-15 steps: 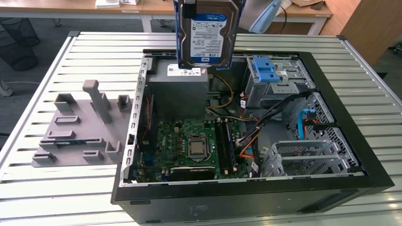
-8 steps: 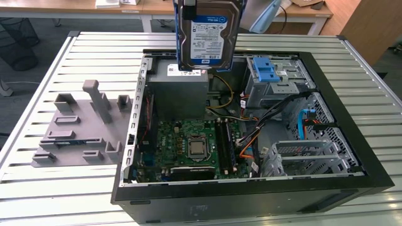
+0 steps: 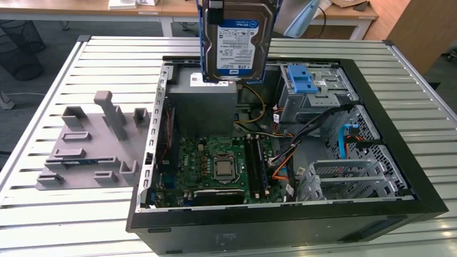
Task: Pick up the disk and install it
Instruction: 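Pick up the disk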
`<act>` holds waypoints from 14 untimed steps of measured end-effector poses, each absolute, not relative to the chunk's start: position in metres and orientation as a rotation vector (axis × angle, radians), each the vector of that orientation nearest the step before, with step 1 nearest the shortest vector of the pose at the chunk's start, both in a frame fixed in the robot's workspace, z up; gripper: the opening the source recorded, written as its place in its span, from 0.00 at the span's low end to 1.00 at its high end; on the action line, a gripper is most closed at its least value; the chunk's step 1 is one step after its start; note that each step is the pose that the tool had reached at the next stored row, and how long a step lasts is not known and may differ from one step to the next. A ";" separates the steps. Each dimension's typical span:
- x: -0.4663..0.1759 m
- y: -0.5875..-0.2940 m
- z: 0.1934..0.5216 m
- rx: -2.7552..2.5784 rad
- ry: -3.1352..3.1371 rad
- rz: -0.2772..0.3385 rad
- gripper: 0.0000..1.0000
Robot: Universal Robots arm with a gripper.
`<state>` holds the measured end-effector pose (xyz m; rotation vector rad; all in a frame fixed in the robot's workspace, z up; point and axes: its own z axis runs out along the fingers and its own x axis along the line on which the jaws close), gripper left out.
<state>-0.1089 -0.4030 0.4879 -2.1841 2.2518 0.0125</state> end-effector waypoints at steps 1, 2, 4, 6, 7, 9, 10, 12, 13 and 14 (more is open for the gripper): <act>-0.109 -0.404 0.488 -2.184 2.252 0.012 0.36; -0.109 -0.404 0.488 -2.184 2.252 0.012 0.36; -0.109 -0.405 0.488 -2.184 2.252 0.012 0.36; -0.109 -0.407 0.488 -2.185 2.252 0.012 0.36; -0.109 -0.407 0.488 -2.185 2.252 0.012 0.36; -0.109 -0.408 0.488 -2.185 2.252 0.011 0.36; -0.109 -0.409 0.488 -2.185 2.252 0.011 0.36; -0.109 -0.410 0.488 -2.185 2.252 0.011 0.36; -0.109 -0.411 0.488 -2.185 2.253 0.011 0.36; -0.109 -0.411 0.488 -2.185 2.252 0.011 0.36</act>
